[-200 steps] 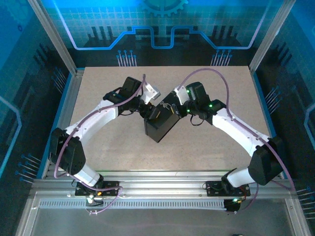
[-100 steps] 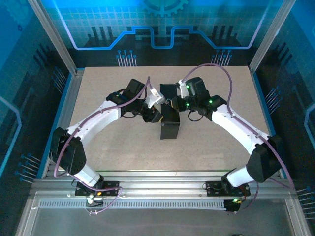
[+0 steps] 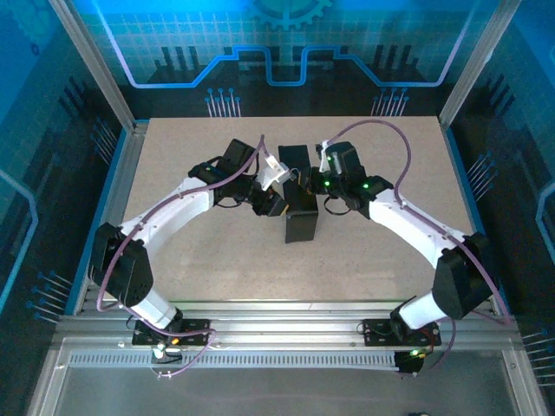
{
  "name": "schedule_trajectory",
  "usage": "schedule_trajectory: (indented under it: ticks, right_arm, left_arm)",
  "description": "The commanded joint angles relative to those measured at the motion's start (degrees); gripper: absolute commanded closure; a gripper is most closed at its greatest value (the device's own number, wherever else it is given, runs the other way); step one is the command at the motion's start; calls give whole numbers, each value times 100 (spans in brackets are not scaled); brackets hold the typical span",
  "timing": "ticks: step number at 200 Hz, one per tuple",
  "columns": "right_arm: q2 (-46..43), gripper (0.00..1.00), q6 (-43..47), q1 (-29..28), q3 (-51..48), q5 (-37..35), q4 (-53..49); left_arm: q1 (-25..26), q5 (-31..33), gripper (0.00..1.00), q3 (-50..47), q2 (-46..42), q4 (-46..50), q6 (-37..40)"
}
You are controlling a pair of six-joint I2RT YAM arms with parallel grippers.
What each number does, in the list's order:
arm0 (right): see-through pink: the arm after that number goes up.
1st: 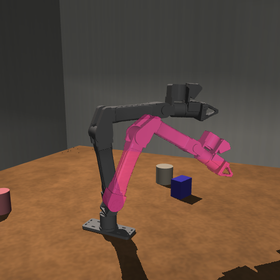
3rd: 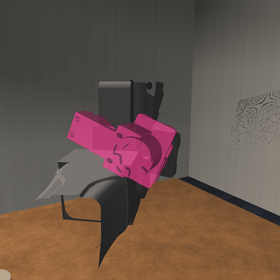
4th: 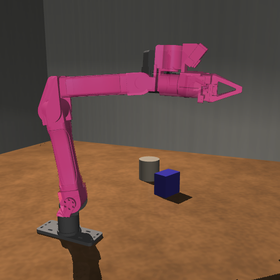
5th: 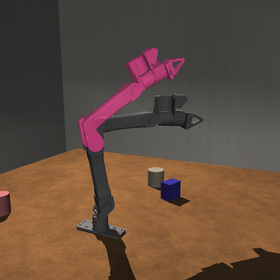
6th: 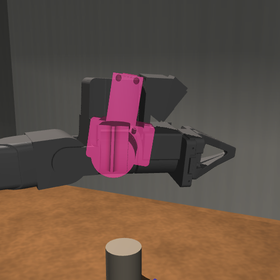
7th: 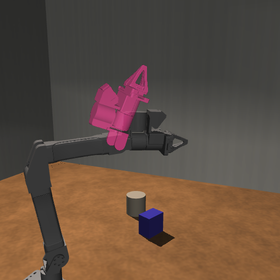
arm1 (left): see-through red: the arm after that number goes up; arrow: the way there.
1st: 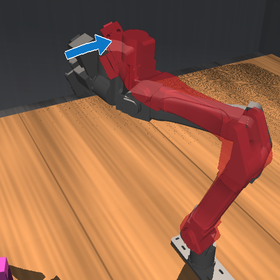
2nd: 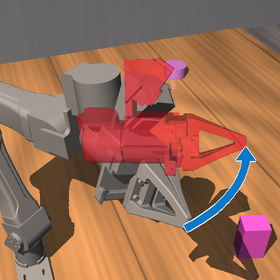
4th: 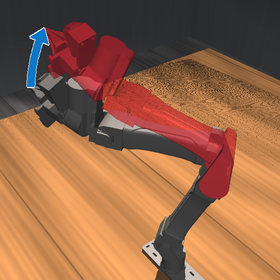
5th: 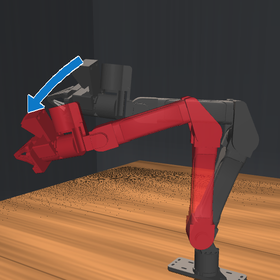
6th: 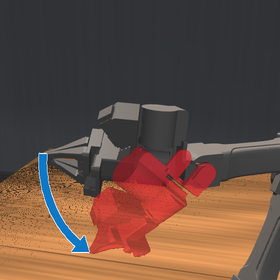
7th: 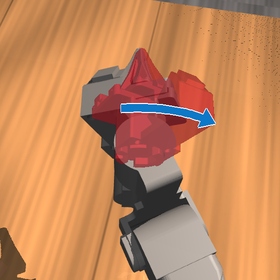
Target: Unlock a padlock with a key
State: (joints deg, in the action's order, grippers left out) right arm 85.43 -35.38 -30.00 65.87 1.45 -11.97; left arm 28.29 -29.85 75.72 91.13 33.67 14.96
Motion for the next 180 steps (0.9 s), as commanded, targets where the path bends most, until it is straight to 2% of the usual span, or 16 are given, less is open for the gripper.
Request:
schedule_trajectory:
  ticks: [1,39,89,155,180]
  right_arm:
    - [95,98,-447,-46,-78,-270,450]
    - [210,98,-580,-58,48,-327,587]
    - [308,97,-611,-115,179,-758,660]
    - [-188,95,-242,366,354,-711,539]
    - [-373,95,-154,788,196,-555,336]
  left_arm:
    - [10,-144,66,-83,28,-70,-1]
    - [13,-137,66,-94,23,-80,16]
    - [15,-129,66,-98,-8,-111,22]
    - [-8,126,48,-23,-183,-370,-169]
    - [-143,508,42,-57,-302,-772,-603]
